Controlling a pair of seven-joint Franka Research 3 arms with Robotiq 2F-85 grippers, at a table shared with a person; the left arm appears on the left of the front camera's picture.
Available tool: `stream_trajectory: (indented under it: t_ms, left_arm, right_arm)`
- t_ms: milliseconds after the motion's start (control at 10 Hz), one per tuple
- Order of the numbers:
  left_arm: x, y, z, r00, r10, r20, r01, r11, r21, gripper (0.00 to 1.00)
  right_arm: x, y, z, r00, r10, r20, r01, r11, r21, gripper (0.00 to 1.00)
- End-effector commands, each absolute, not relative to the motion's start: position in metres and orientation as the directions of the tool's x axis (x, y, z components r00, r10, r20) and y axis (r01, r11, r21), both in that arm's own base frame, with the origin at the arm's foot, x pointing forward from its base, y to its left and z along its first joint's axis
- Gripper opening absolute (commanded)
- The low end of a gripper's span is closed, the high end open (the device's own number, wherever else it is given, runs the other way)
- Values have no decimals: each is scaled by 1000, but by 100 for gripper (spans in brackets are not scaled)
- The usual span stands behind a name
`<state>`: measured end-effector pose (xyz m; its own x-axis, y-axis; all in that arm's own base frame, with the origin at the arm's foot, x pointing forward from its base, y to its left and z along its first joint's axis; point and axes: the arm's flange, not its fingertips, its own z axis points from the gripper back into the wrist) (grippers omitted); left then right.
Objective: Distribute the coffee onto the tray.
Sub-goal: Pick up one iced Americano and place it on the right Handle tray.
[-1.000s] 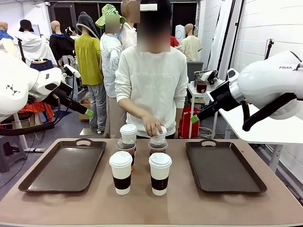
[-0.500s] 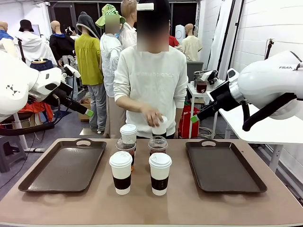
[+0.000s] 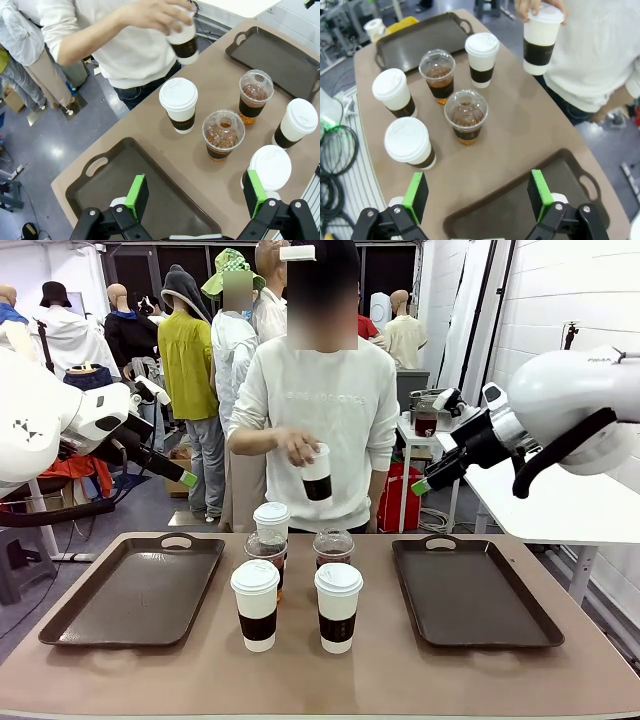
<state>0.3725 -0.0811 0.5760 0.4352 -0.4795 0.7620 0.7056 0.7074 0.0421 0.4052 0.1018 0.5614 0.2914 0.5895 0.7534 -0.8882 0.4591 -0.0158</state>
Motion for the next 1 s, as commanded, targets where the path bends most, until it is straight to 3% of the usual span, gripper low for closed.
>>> stream_trajectory:
  t_ms: [0, 200, 500, 800, 900]
  left_arm:
    - [373, -80, 575, 438, -478, 761, 708, 705, 35, 100]
    - [373, -80, 575, 438, -478, 761, 708, 705, 35, 100]
    - [373, -80, 575, 438, -478, 761, 708, 705, 35, 100]
    - [373, -80, 575, 438, -478, 761, 708, 705, 35, 100]
    - [373, -80, 575, 438, -478, 761, 708, 705, 35, 100]
  right_arm:
    - [442, 92, 540, 203, 590, 781, -941, 340, -12, 100]
    - [458, 86, 511, 90, 555, 827, -969, 241, -56, 100]
    - [475, 88, 479, 64, 520, 852, -975, 213, -57, 100]
    - [474, 91, 484, 152, 568, 808, -964, 265, -5, 100]
    - [473, 88, 468, 92, 530, 843, -975, 220, -32, 100]
